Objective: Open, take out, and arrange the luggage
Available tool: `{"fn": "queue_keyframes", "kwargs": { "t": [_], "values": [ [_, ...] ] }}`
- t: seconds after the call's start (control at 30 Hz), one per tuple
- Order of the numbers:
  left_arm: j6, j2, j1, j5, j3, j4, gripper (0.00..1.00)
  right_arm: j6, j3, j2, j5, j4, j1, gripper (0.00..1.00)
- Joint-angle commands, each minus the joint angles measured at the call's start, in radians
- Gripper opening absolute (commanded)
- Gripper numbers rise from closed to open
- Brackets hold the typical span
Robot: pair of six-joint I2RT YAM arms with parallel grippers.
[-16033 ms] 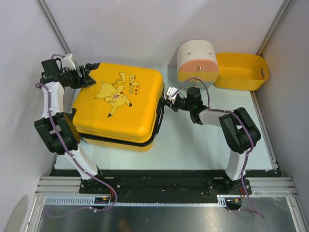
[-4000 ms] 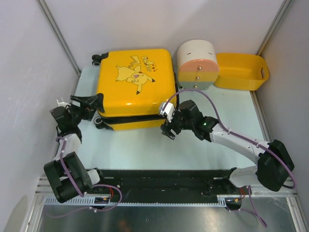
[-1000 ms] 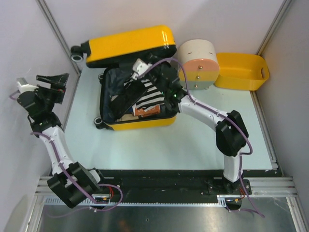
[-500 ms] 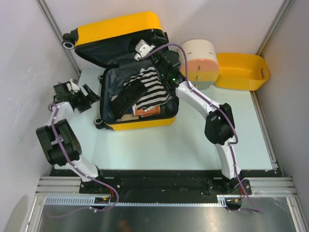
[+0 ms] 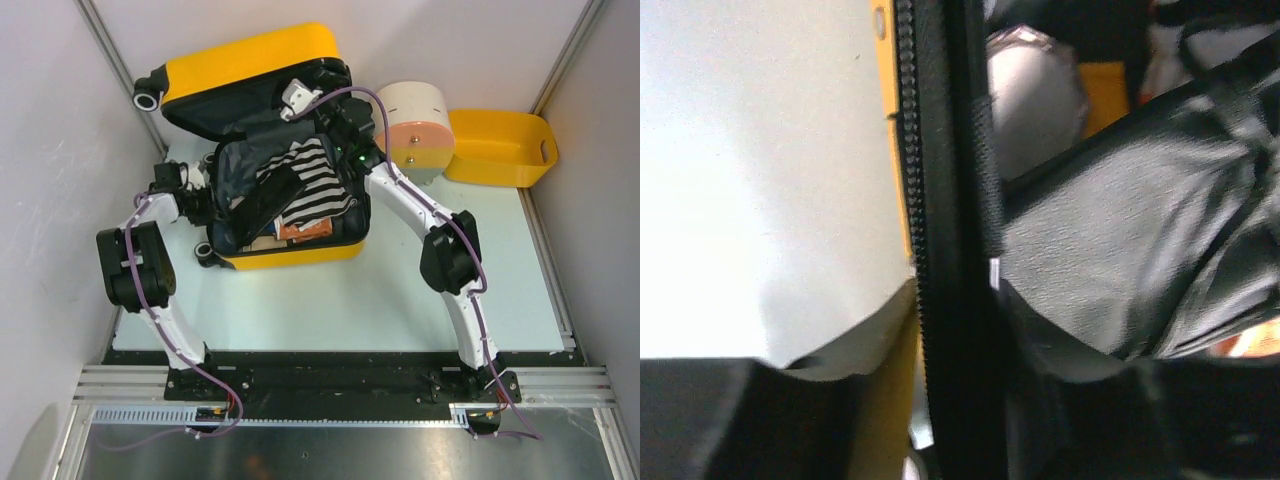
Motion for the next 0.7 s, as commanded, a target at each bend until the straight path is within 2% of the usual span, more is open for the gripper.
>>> {"fn": "queue_keyframes", "kwargs": {
  "t": [0.0, 0.03, 0.1, 0.13, 0.3, 0.67],
  "values": [
    [0.185, 0.033, -0.014, 0.029, 0.019, -0.149, 0.31, -0.033, 0.110, 0.014, 0.011, 0.026, -0.011, 0.89],
    [0.211, 0.030, -0.014, 0.017, 0.015, -0.183, 0.17, -0.039, 0.110, 0.013, 0.012, 0.025, -0.009, 0.89],
    [0.291, 0.006, -0.014, 0.000, -0.005, -0.210, 0.03, -0.039, 0.102, 0.002, 0.015, 0.015, -0.009, 0.90],
    [0.318, -0.006, -0.013, -0.025, -0.016, -0.229, 0.00, -0.039, 0.099, -0.003, 0.017, 0.011, -0.009, 0.90],
    [0.475, -0.080, -0.011, -0.089, -0.079, -0.263, 0.00, -0.054, 0.082, -0.010, 0.017, 0.015, -0.015, 0.90],
    [0.575, -0.114, 0.061, -0.131, -0.108, -0.298, 0.00, -0.067, 0.232, 0.088, 0.029, 0.011, -0.067, 0.93]
  ]
}}
